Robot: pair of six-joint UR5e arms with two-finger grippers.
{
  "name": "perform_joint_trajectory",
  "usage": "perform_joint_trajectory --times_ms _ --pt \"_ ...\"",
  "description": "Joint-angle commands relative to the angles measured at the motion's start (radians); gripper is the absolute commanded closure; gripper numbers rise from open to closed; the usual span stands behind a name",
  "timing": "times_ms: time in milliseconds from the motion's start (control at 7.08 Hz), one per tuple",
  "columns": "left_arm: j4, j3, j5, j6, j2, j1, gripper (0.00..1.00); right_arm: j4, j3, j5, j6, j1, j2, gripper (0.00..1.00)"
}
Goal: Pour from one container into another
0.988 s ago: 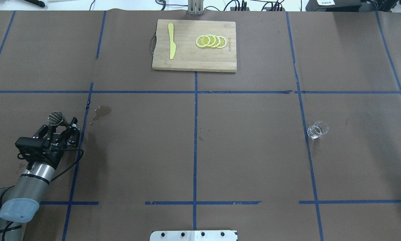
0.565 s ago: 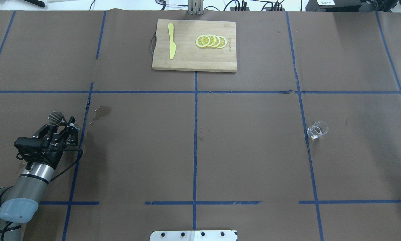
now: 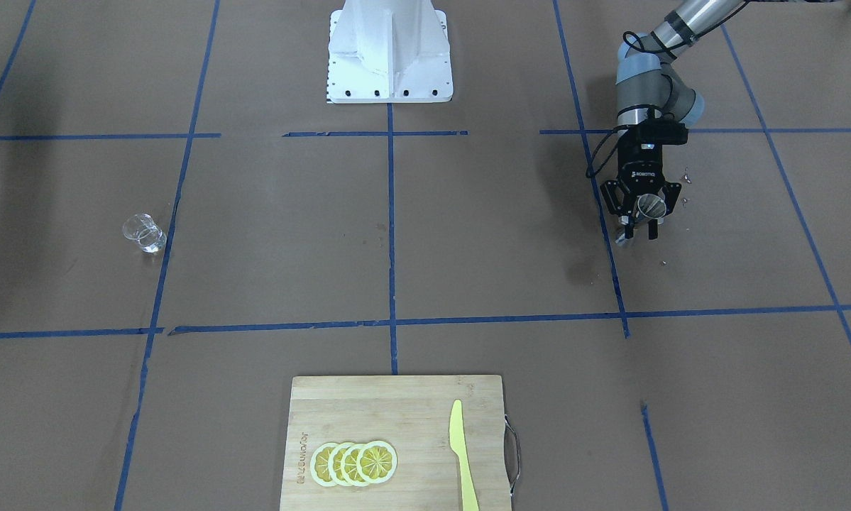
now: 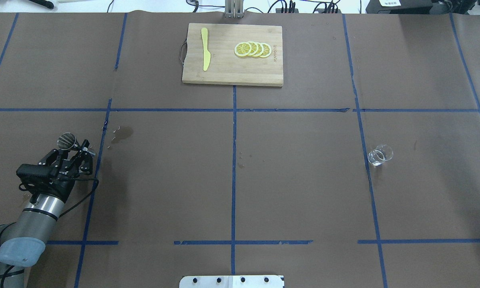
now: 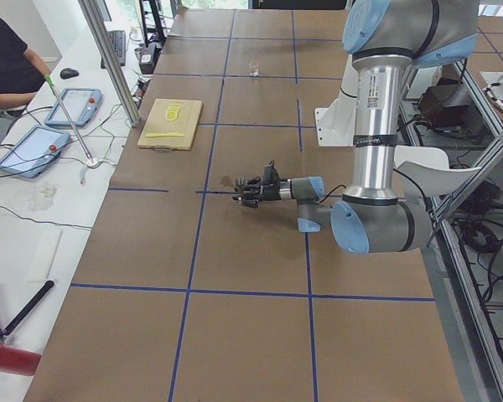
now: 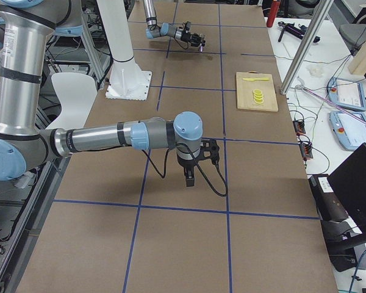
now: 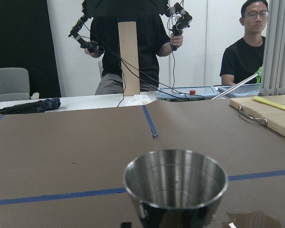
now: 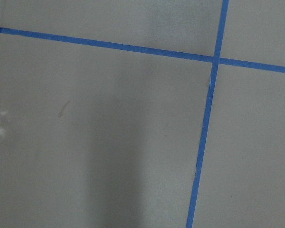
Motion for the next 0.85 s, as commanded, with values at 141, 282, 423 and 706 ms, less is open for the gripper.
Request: perform_joint_trajectory --times_ms 141,282,423,706 --pt "0.0 0.0 0.0 -0.002 0.0 0.002 0.55 0.0 0.0 0.0 0.0 0.0 0.001 0.0" --pt "-0.002 0.0 0.0 0.0 0.0 0.005 0.56 0.0 0.0 0.0 0.0 0.0 0.001 0.0" --pt "-0.002 0.0 0.0 -0.002 0.0 0.006 0.57 0.0 0.0 0.0 0.0 0.0 0.001 0.0" --pt "-0.002 0.0 0.0 -0.002 0.0 0.009 0.63 0.0 -0.001 0.0 0.0 0.0 0.001 0.0"
